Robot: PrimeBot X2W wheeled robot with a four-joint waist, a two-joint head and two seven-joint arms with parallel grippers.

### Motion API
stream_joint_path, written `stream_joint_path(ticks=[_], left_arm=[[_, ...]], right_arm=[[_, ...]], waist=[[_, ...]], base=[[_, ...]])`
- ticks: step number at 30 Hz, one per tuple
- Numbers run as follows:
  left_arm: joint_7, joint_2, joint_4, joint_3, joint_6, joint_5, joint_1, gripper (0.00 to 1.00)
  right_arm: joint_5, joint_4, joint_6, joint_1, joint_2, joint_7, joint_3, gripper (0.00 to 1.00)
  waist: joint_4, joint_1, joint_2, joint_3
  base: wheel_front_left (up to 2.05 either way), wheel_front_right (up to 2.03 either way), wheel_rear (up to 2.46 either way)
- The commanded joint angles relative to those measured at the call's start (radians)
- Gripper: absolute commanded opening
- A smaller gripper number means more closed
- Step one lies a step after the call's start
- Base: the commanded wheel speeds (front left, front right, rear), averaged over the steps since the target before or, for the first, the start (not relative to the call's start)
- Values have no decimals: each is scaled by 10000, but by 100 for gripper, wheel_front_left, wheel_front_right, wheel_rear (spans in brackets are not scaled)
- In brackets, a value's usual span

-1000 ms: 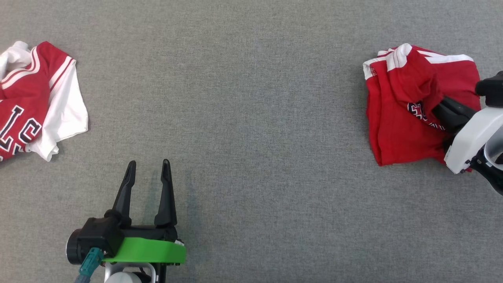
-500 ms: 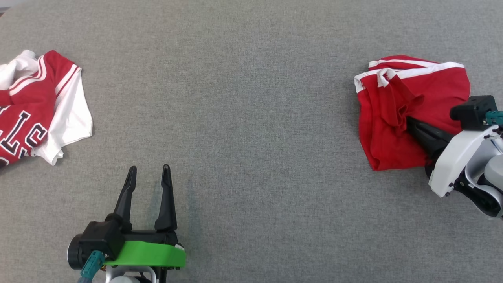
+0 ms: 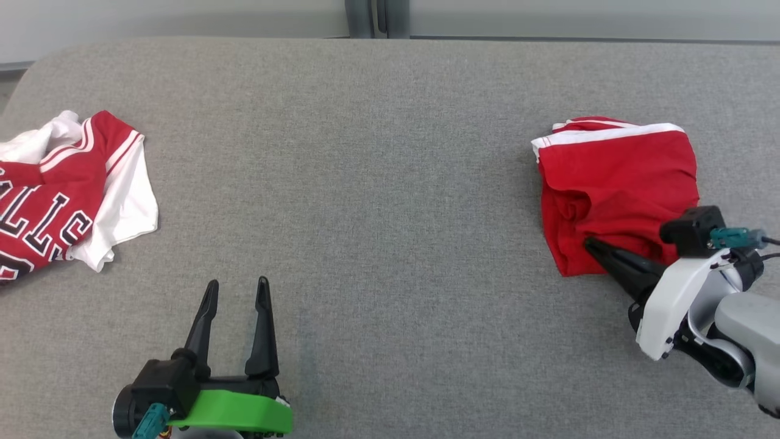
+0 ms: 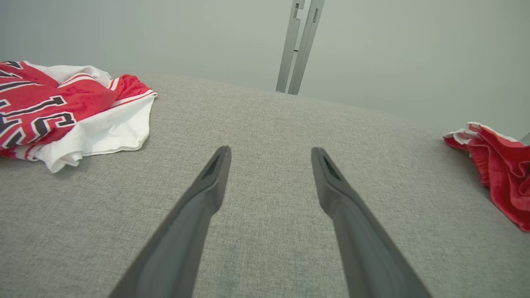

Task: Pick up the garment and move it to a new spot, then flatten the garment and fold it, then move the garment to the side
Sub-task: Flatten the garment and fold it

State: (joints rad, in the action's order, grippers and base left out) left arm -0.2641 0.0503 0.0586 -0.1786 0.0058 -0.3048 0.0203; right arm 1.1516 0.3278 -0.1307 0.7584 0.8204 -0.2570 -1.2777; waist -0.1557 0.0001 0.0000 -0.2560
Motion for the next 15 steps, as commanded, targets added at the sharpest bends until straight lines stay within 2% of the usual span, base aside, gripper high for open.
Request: stream_joint_path(ticks=[1, 7, 11, 15], left_arm=[[-2, 18, 16, 10, 52, -37, 159, 100], [-2, 20, 81, 155, 193, -207, 607, 100], [-2, 20, 67, 327, 277, -332, 1065, 100], [-2, 20, 10, 466, 324, -297, 1486, 100]], right_arm=[[60, 23, -1, -217, -108, -67, -21, 0], [-114, -99, -1, -862, -439, -101, -19, 0], [-535, -399, -1, -1669, -547, -87, 1035, 0], [-1529, -850, -1, -2995, -648, -82, 2897, 0]], waist=[[10, -1, 0, 276], [143, -1, 0, 1115], [374, -1, 0, 1906], [653, -1, 0, 2518]], base=[[0, 0, 0], [0, 0, 0], [0, 0, 0], [0, 0, 0]])
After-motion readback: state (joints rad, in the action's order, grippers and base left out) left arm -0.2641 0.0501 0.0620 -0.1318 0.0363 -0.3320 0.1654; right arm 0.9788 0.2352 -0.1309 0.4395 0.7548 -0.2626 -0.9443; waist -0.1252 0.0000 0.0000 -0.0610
